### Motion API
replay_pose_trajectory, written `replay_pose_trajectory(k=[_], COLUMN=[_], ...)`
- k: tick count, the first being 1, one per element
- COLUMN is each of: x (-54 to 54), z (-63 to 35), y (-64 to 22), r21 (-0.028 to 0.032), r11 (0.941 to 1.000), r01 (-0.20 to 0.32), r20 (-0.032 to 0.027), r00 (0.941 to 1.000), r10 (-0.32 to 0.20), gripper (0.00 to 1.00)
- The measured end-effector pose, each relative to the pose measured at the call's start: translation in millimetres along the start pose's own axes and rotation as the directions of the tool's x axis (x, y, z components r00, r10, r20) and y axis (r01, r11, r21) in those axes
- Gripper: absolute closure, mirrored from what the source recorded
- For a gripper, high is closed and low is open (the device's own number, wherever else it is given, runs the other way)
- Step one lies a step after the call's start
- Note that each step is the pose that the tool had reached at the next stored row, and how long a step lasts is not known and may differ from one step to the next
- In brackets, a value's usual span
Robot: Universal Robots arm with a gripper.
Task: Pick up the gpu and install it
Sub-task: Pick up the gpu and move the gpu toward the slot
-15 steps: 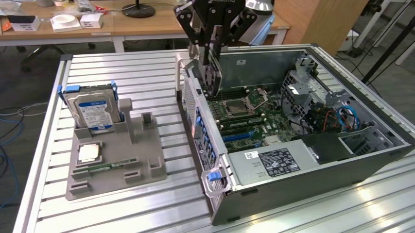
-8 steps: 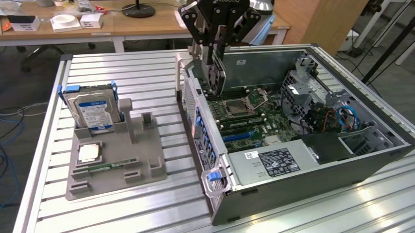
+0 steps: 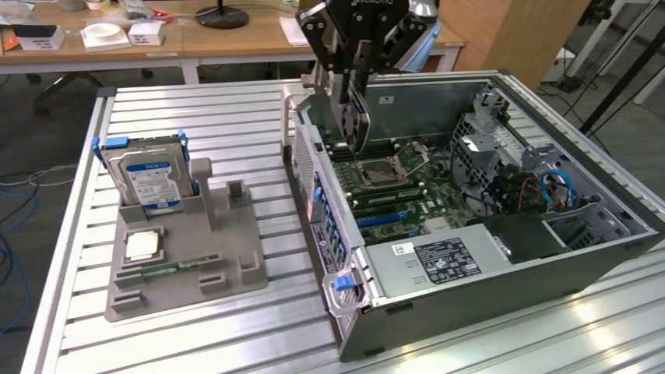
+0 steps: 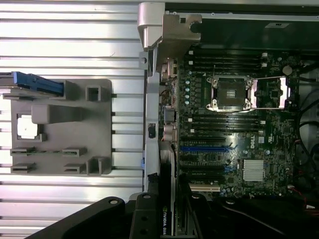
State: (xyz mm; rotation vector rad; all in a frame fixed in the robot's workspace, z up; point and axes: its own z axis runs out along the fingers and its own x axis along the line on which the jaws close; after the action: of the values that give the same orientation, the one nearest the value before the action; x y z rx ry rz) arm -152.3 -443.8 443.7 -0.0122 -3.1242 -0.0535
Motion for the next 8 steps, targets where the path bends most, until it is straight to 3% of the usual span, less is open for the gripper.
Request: replay_pose_trajectory(k=[8], x=[-9.1], z=[-0.2], y=[0.1], r21=[0.0], r11=[1.0], r01=[0.0], r20=[0.0], r00=[1.0], r10=[0.0], gripper=[0.74])
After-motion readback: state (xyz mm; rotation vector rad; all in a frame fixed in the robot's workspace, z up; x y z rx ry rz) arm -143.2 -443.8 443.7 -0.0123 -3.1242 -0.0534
